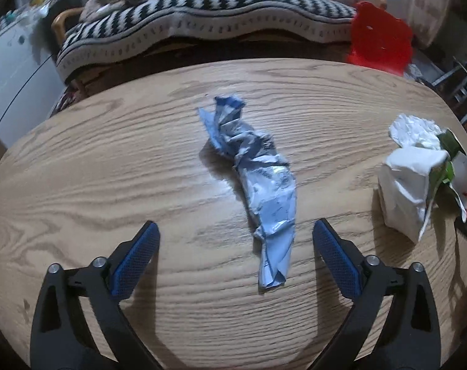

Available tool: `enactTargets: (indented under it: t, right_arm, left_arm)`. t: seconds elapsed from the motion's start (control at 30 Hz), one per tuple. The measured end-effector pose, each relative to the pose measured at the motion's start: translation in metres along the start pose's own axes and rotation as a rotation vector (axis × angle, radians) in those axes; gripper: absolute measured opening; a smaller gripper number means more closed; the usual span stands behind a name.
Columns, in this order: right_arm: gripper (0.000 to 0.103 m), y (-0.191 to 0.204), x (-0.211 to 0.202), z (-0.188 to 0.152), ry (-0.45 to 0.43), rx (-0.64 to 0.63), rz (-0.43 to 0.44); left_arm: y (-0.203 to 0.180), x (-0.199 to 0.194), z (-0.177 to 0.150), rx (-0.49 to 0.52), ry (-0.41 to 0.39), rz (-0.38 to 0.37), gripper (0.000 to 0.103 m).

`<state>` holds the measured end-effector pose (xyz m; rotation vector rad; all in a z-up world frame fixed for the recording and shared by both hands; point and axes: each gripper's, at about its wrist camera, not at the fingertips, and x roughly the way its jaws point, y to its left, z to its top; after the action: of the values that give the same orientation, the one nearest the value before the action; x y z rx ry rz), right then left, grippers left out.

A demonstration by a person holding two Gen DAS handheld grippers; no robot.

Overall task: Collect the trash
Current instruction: 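Move both open tools back over the table, then grasp the crumpled blue-silver foil with the left tool while the right grasps red ribbon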

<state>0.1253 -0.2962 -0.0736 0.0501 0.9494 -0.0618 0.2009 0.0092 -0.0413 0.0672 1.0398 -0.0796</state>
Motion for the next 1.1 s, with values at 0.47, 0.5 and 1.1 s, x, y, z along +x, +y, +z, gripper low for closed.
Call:
enactTargets:
  t: [0.47, 0.5, 1.1]
  right_arm:
    - [0.010, -0.021, -0.047, -0.027, -0.016, 0.057, 0.067]
    - [0.010, -0.020, -0.052, -0.030, -0.018, 0.055, 0.064]
    - [0.010, -0.034, -0.107, -0.097, -0.032, 0.124, 0.097]
  left_arm:
    - [-0.010, -0.039, -0.032, 0.026, -0.026, 0.012, 0.016]
    - [-0.010, -0.045, -0.036, 0.025, -0.028, 0.012, 0.016]
    - [-0.026, -0.123, -0.088, 0.038, -0.033, -0.067, 0.016]
